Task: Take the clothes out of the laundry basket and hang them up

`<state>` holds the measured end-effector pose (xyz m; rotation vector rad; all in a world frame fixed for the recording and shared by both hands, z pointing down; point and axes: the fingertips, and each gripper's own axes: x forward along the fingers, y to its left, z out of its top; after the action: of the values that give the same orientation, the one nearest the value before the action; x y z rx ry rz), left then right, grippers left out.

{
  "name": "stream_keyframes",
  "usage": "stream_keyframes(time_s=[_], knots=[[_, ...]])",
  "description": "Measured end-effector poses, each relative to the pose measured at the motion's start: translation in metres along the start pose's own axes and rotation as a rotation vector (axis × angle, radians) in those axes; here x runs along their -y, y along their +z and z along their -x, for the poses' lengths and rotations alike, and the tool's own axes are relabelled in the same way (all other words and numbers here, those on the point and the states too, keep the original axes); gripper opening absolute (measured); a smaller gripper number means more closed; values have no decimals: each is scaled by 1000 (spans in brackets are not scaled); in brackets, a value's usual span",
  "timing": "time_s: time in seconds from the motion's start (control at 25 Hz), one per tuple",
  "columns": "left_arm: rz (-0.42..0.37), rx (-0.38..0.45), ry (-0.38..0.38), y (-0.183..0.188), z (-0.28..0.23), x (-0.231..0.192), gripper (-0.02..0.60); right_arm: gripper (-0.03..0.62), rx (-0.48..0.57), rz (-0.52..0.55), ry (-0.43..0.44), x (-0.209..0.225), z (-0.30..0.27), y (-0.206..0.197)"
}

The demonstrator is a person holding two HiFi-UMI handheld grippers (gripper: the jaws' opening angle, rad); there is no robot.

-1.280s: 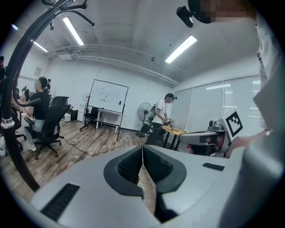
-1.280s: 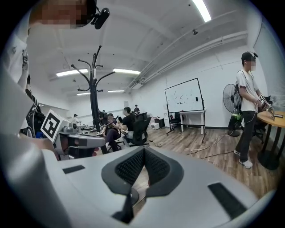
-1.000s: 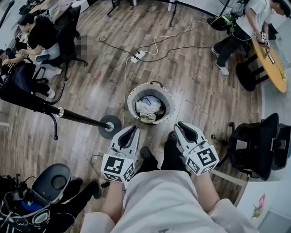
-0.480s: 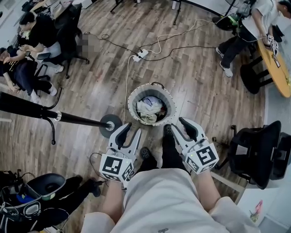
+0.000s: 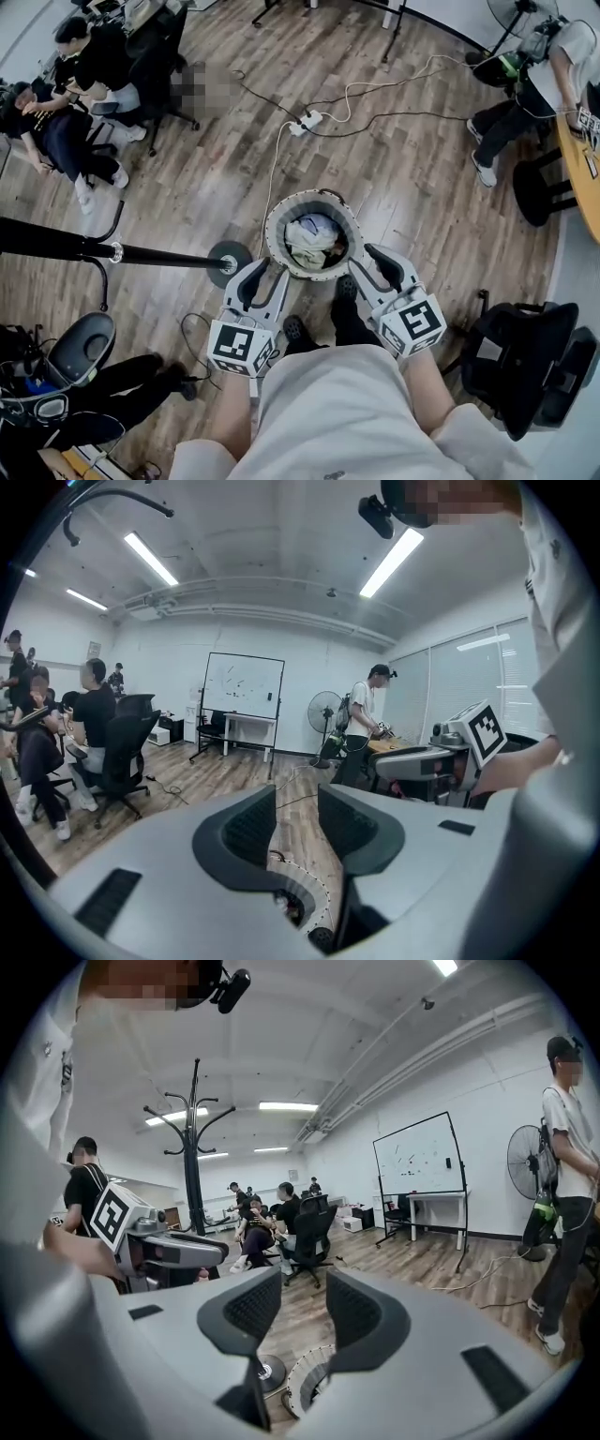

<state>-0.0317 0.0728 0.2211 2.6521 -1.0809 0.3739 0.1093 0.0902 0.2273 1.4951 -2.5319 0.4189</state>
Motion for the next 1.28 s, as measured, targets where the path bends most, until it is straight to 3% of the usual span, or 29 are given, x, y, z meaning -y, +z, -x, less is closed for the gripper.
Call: stream_keyframes(time_s=[0.36, 0.72, 0.96, 1.28], knots=[[18, -66, 109, -3, -59, -3, 141, 170, -77, 21, 148, 55, -36, -6], [26, -234, 191, -55, -89, -1, 155, 176, -248, 18, 315, 72, -65, -68], [52, -324, 157, -108, -114, -5, 155, 175, -359, 41, 336, 78, -83, -120], [41, -386, 27, -170, -163, -20, 155, 172, -421, 51, 291, 90, -116, -179]])
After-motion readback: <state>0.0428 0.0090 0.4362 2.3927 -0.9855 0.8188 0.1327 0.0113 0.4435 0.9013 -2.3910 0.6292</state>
